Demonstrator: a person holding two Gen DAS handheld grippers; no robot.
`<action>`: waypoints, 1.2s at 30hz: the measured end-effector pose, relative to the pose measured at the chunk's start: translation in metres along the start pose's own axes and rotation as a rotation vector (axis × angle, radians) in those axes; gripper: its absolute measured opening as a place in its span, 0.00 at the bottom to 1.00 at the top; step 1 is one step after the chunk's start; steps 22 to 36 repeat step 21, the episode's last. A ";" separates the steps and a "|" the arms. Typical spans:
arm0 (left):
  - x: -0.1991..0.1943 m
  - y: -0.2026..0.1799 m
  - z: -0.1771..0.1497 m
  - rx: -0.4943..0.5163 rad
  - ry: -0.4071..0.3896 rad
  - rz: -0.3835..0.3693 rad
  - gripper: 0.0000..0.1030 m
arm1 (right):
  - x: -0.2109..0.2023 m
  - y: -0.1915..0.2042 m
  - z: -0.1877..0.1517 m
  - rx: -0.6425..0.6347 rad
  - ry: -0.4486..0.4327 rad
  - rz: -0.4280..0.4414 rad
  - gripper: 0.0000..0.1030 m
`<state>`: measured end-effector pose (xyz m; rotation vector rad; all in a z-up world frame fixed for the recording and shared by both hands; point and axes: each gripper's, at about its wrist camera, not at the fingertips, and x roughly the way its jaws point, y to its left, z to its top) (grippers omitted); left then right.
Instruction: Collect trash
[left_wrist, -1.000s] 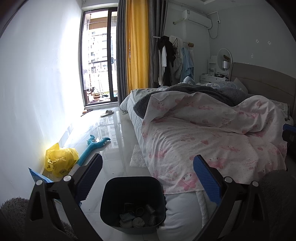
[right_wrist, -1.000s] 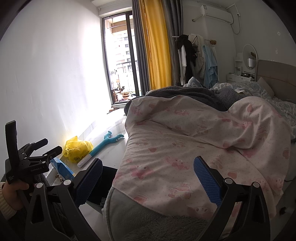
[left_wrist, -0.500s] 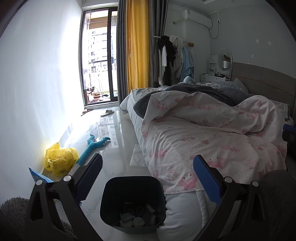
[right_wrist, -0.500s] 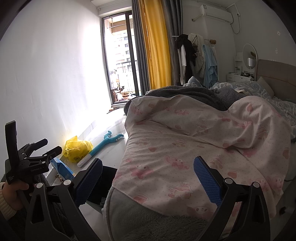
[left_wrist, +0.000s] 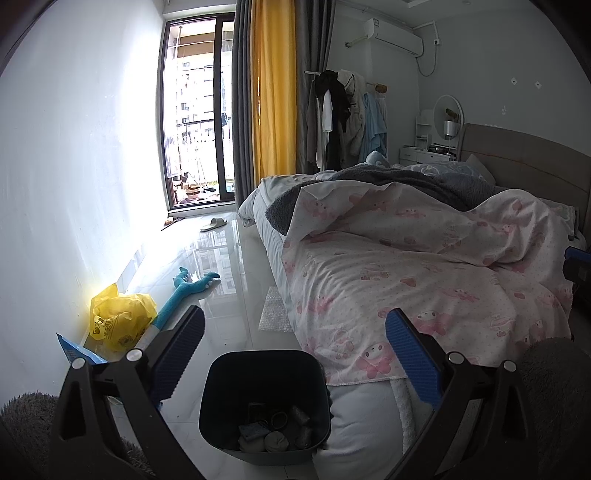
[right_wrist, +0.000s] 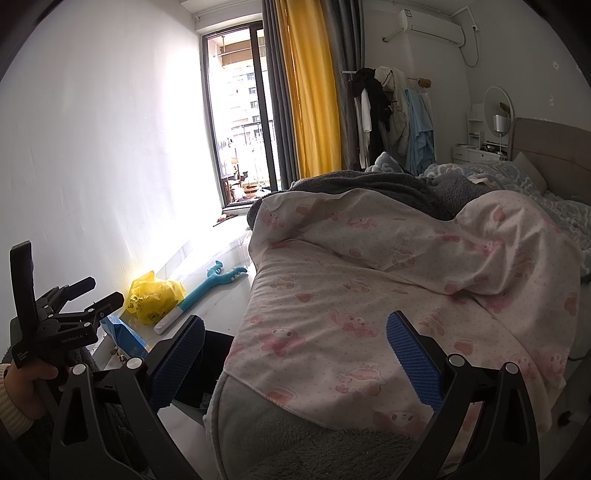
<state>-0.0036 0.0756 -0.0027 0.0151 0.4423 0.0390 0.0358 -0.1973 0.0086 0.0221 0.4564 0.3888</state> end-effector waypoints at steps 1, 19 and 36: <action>0.000 0.000 0.000 -0.001 0.001 -0.001 0.97 | 0.000 0.000 0.000 0.000 0.000 0.000 0.97; 0.000 0.000 -0.007 -0.003 0.003 0.006 0.97 | 0.000 -0.001 0.001 0.001 0.001 0.001 0.97; 0.000 0.000 -0.007 -0.005 0.004 0.005 0.97 | 0.000 -0.001 0.001 0.001 0.001 0.001 0.97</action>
